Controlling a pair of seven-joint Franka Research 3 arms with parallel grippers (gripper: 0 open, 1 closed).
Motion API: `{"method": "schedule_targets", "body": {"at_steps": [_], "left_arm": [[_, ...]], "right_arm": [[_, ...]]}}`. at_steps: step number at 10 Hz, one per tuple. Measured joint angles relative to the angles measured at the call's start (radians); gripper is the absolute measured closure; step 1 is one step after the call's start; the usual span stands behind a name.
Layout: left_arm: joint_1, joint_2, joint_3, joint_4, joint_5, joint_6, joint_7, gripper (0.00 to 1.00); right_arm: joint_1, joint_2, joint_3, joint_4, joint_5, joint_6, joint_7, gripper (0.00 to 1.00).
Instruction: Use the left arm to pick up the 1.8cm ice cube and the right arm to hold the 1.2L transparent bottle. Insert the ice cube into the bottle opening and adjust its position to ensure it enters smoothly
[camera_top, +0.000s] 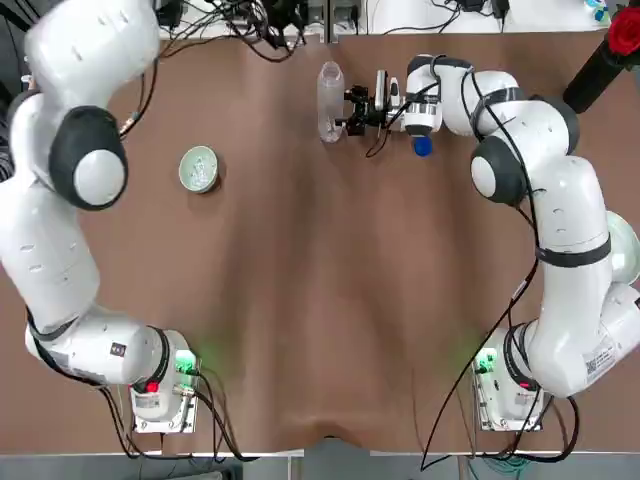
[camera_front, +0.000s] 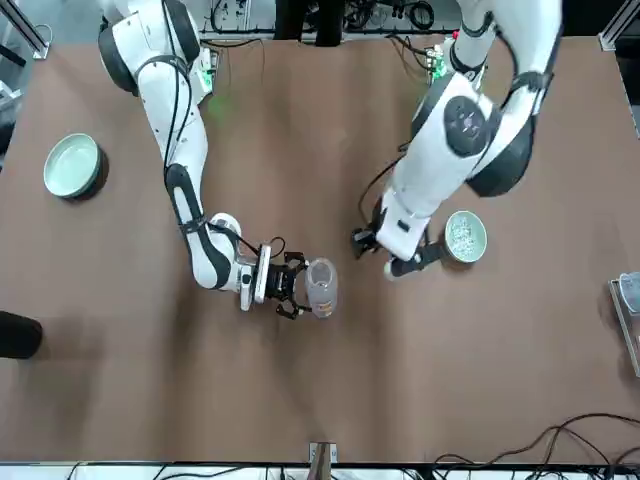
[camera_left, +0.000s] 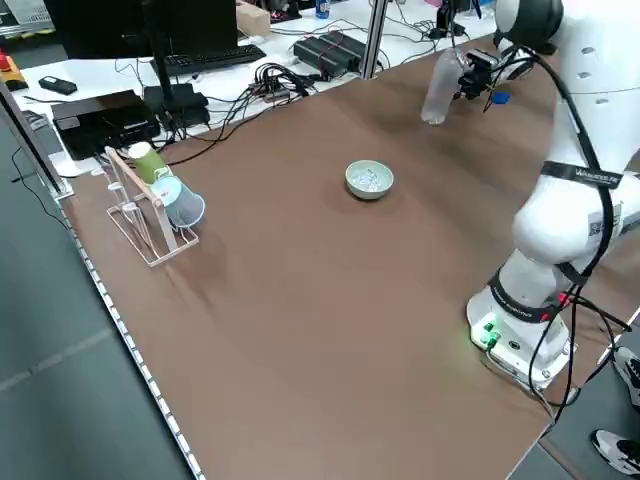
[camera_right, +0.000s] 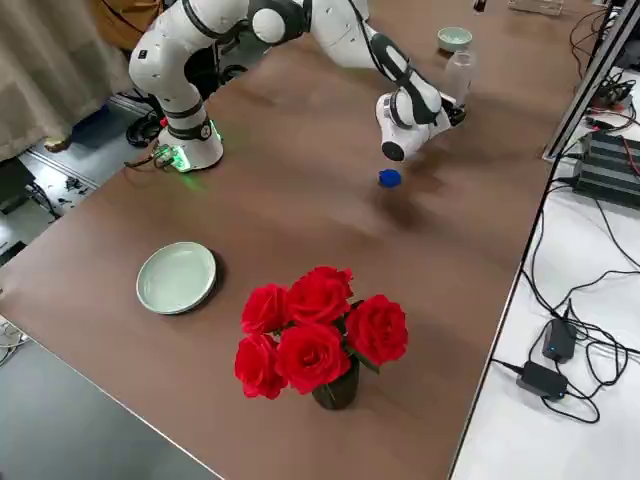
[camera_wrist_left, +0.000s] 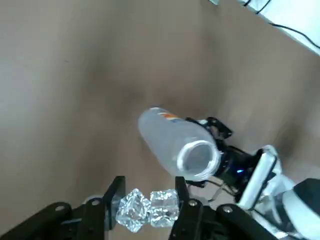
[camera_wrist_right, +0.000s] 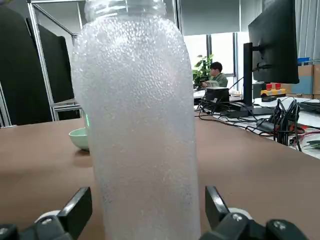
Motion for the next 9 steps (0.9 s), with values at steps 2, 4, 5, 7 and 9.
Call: {"method": "schedule_targets", "body": {"at_steps": [2, 4, 5, 7, 9], "left_arm": [[-0.187, 0.066, 0.171, 0.032, 0.000, 0.089, -0.080, 0.55], [-0.406, 0.110, 0.391, 0.068, 0.000, 0.141, -0.155, 0.55], [-0.449, 0.122, 0.430, 0.084, 0.000, 0.152, -0.172, 0.55], [-0.450, 0.125, 0.441, 0.093, 0.000, 0.153, -0.173, 0.55], [-0.447, 0.125, 0.447, 0.095, 0.000, 0.153, -0.173, 0.55]], "right_arm": [[0.000, 0.000, 0.000, 0.000, 0.000, 0.000, 0.000, 0.00], [0.000, 0.000, 0.000, 0.000, 0.001, 0.000, 0.000, 0.00], [0.000, 0.000, 0.000, 0.000, 0.001, 0.000, 0.000, 0.00], [0.000, 0.000, 0.000, 0.000, 0.001, 0.000, 0.000, 0.00], [0.000, 0.000, 0.000, 0.000, 0.001, 0.000, 0.000, 0.00]]}}
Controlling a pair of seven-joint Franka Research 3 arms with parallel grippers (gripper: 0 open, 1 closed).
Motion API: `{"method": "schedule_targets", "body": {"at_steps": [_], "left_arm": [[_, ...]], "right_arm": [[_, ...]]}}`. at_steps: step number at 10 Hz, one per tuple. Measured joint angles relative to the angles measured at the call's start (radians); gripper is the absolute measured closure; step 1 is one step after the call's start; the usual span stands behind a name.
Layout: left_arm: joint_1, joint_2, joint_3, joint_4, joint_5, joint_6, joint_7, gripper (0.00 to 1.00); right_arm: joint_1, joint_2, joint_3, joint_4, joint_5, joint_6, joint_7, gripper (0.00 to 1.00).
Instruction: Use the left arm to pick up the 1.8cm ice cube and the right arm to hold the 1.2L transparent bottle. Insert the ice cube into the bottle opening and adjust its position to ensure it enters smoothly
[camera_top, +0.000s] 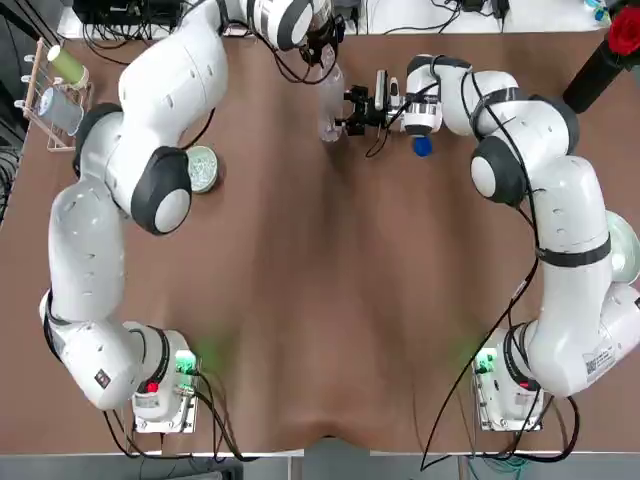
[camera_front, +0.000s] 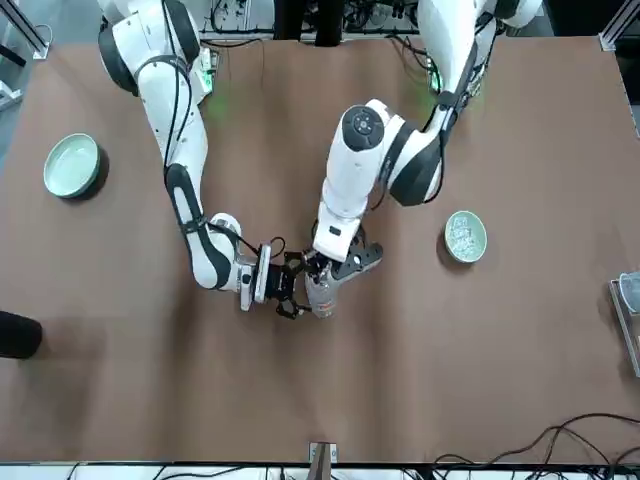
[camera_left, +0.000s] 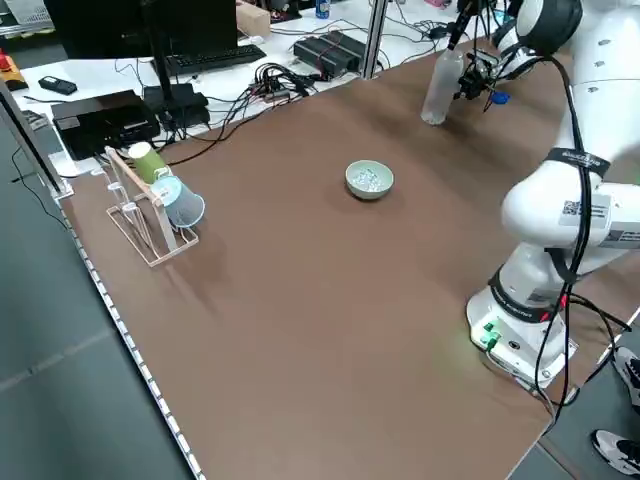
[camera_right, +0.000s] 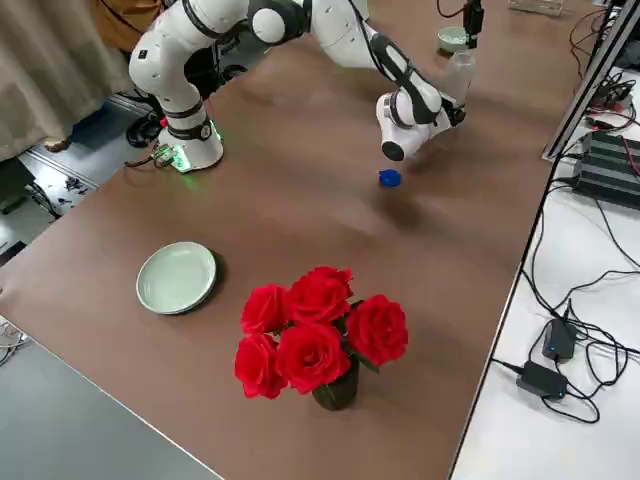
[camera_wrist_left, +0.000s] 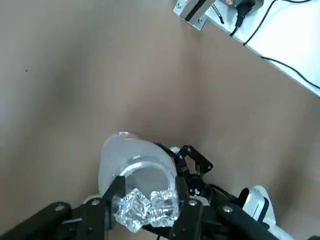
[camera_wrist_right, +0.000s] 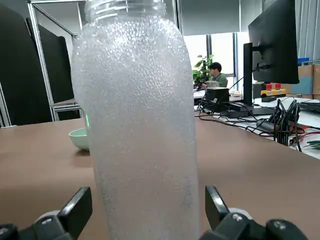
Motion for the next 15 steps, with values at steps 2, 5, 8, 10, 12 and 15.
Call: {"method": "schedule_targets", "body": {"at_steps": [2, 5, 8, 10, 12, 15], "left_arm": [[-0.001, 0.000, 0.001, 0.001, 0.000, -0.001, 0.000, 0.55], [-0.009, 0.001, 0.000, 0.001, 0.000, -0.001, 0.004, 0.53], [-0.013, 0.002, 0.000, 0.001, 0.000, -0.001, 0.020, 0.10], [-0.013, 0.002, 0.000, 0.001, 0.000, -0.001, 0.021, 0.00], [-0.013, 0.000, 0.000, 0.002, 0.000, -0.001, 0.024, 0.00], [-0.002, -0.055, 0.004, 0.002, 0.001, -0.187, 0.133, 0.00]], "right_arm": [[0.000, 0.000, 0.000, 0.000, 0.000, 0.000, 0.000, 0.00], [0.000, 0.000, 0.000, 0.000, 0.000, 0.000, 0.000, 0.00], [0.000, 0.000, 0.000, 0.000, 0.000, 0.000, 0.000, 0.00], [0.000, 0.000, 0.000, 0.000, 0.000, 0.000, 0.000, 0.00], [0.000, 0.000, -0.001, 0.002, 0.001, 0.000, 0.000, 0.00], [-0.009, -0.006, -0.022, 0.019, -0.001, 0.000, -0.001, 0.00]]}}
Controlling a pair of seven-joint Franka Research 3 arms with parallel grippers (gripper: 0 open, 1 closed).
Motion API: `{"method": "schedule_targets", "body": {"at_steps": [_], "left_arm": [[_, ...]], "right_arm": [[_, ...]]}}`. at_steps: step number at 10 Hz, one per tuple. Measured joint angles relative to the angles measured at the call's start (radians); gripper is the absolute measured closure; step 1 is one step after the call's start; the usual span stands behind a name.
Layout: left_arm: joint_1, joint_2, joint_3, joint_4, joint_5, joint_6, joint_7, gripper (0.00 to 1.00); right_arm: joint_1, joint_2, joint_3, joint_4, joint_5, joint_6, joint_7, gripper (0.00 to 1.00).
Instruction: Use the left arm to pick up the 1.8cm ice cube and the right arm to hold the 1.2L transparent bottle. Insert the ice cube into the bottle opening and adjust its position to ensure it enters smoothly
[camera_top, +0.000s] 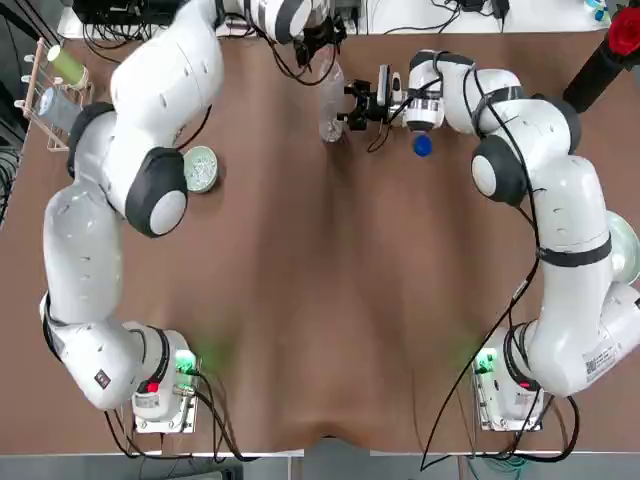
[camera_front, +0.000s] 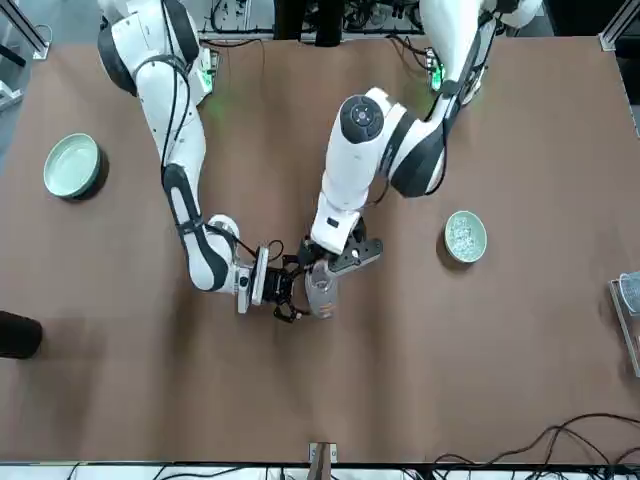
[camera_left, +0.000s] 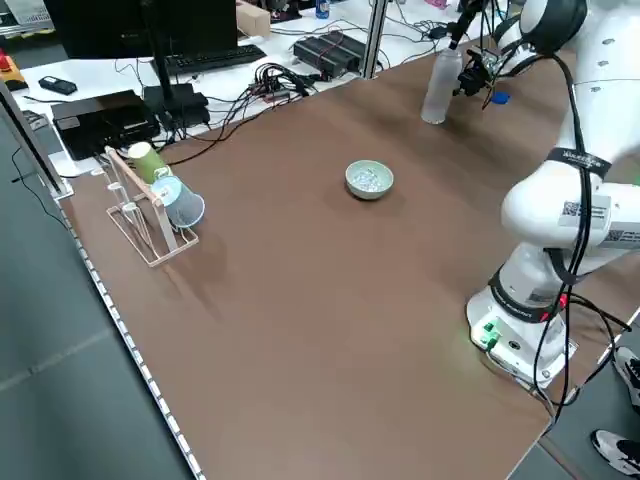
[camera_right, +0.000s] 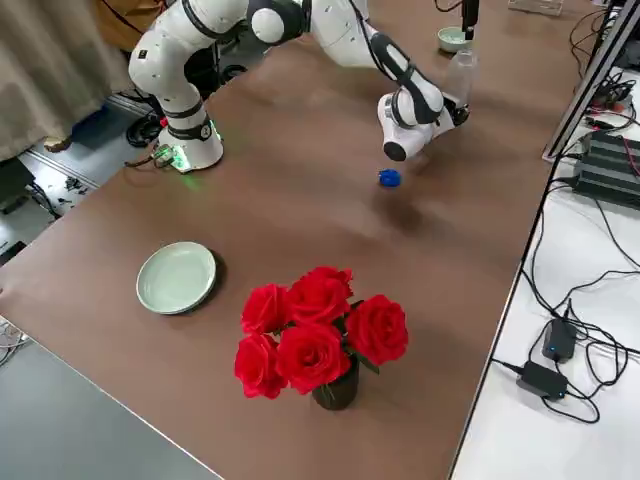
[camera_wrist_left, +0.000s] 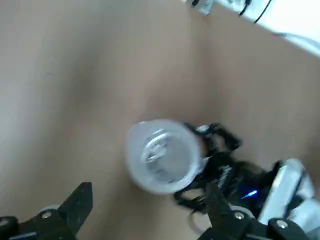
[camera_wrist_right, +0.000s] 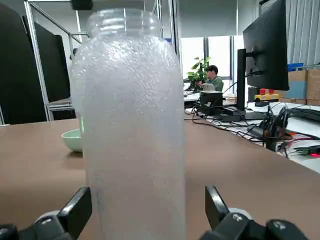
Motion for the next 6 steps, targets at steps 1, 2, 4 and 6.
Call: {"method": "schedule_targets", "body": {"at_steps": [1, 2, 4, 6], "left_arm": [[0.011, -0.034, 0.006, -0.013, 0.000, -0.060, 0.037, 0.00], [0.038, -0.082, 0.007, -0.047, 0.000, -0.082, 0.088, 0.00], [0.110, -0.196, 0.008, -0.117, 0.000, -0.152, 0.217, 0.00], [0.184, -0.299, 0.008, -0.153, 0.000, -0.314, 0.341, 0.00]], "right_arm": [[-0.008, -0.003, -0.011, 0.001, -0.008, 0.002, 0.000, 0.00], [-0.022, -0.004, -0.015, 0.001, -0.026, 0.003, -0.001, 0.00], [-0.045, -0.003, -0.015, -0.007, -0.047, 0.003, -0.002, 0.00], [-0.047, -0.004, -0.018, -0.012, -0.075, 0.004, -0.003, 0.00]]}}
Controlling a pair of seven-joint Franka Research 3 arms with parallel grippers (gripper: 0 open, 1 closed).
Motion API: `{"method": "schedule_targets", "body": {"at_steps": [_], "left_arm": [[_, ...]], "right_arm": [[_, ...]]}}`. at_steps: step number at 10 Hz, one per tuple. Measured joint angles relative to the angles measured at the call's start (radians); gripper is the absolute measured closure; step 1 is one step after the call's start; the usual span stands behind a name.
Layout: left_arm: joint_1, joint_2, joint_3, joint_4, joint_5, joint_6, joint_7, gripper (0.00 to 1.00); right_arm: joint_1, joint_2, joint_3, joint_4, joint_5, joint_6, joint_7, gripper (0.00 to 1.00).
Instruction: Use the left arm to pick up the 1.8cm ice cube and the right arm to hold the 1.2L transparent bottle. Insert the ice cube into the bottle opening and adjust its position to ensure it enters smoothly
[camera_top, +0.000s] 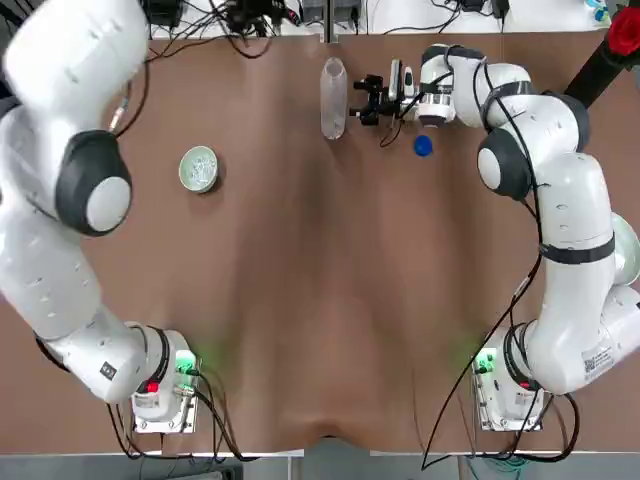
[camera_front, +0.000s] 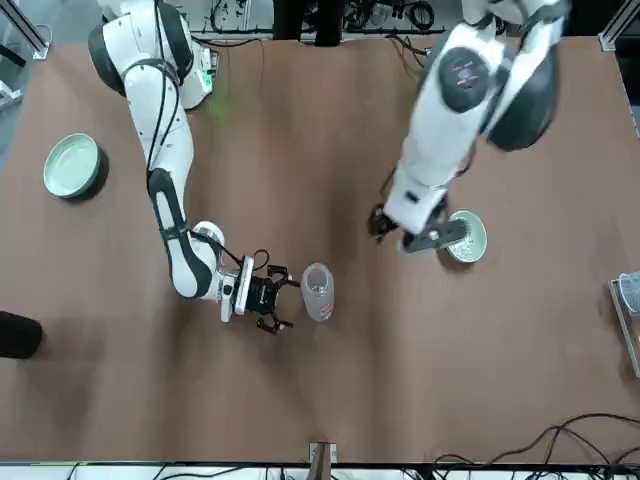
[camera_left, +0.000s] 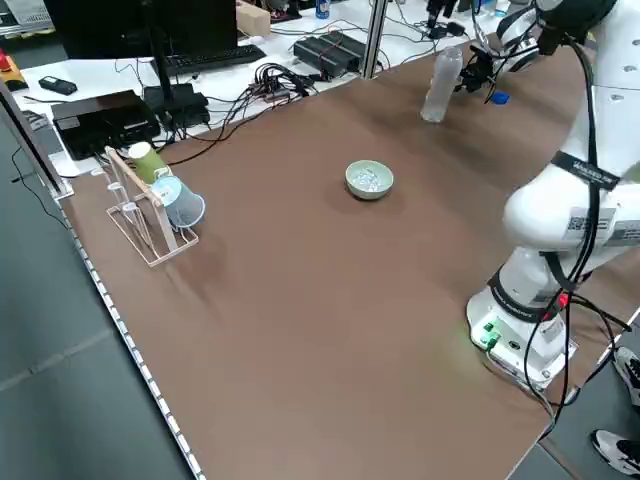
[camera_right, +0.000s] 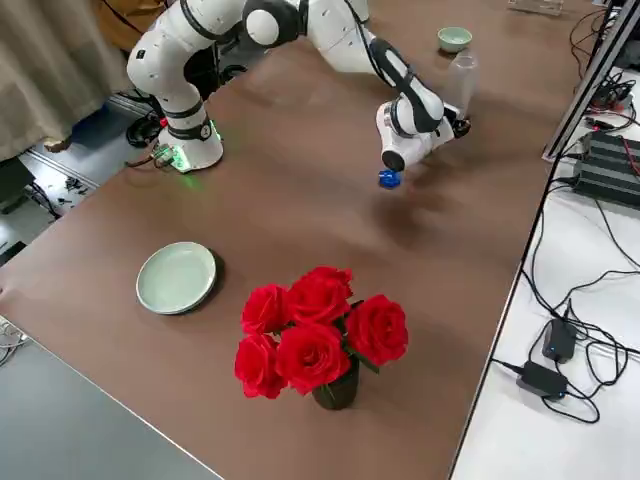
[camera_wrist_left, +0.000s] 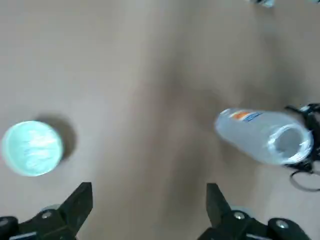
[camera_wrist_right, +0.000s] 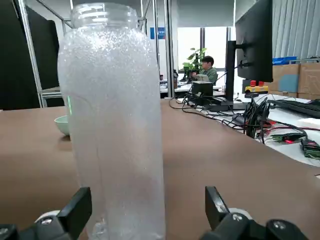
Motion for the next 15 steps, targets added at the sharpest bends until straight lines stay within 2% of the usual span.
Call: {"method": "schedule_targets", "body": {"at_steps": [2, 4, 7, 8, 10, 11, 13, 14, 15], "left_arm": [[0.081, -0.096, 0.000, -0.076, 0.000, -0.035, 0.121, 0.00], [0.186, -0.196, 0.000, -0.174, 0.000, -0.034, 0.255, 0.00], [0.301, -0.305, 0.002, -0.302, 0.000, -0.024, 0.447, 0.00], [0.318, -0.357, 0.002, -0.370, 0.020, -0.008, 0.500, 0.00], [0.331, -0.418, 0.002, -0.446, 0.065, 0.023, 0.548, 0.00], [0.346, -0.433, 0.002, -0.460, 0.070, 0.026, 0.563, 0.00], [0.388, -0.443, 0.003, -0.462, 0.070, 0.026, 0.577, 0.00], [0.405, -0.443, 0.004, -0.458, 0.070, 0.029, 0.587, 0.00], [0.424, -0.443, 0.005, -0.448, 0.068, 0.032, 0.609, 0.00]], "right_arm": [[-0.031, -0.024, -0.019, 0.005, -0.118, 0.000, 0.039, 0.00], [-0.065, -0.081, -0.062, 0.013, -0.299, 0.000, 0.139, 0.00], [-0.068, -0.220, -0.171, 0.020, -0.665, 0.001, 0.357, 0.00], [-0.068, -0.294, -0.213, 0.020, -0.837, -0.001, 0.495, 0.00], [-0.049, -0.396, -0.285, 0.017, -1.031, -0.005, 0.670, 0.00], [-0.037, -0.448, -0.314, 0.011, -1.127, -0.019, 0.794, 0.00], [-0.048, -0.532, -0.333, 0.002, -1.309, -0.072, 1.056, 0.00], [-0.075, -0.576, -0.325, 0.000, -1.421, -0.114, 1.213, 0.00], [-0.123, -0.627, -0.296, 0.000, -1.537, -0.166, 1.391, 0.00]]}}
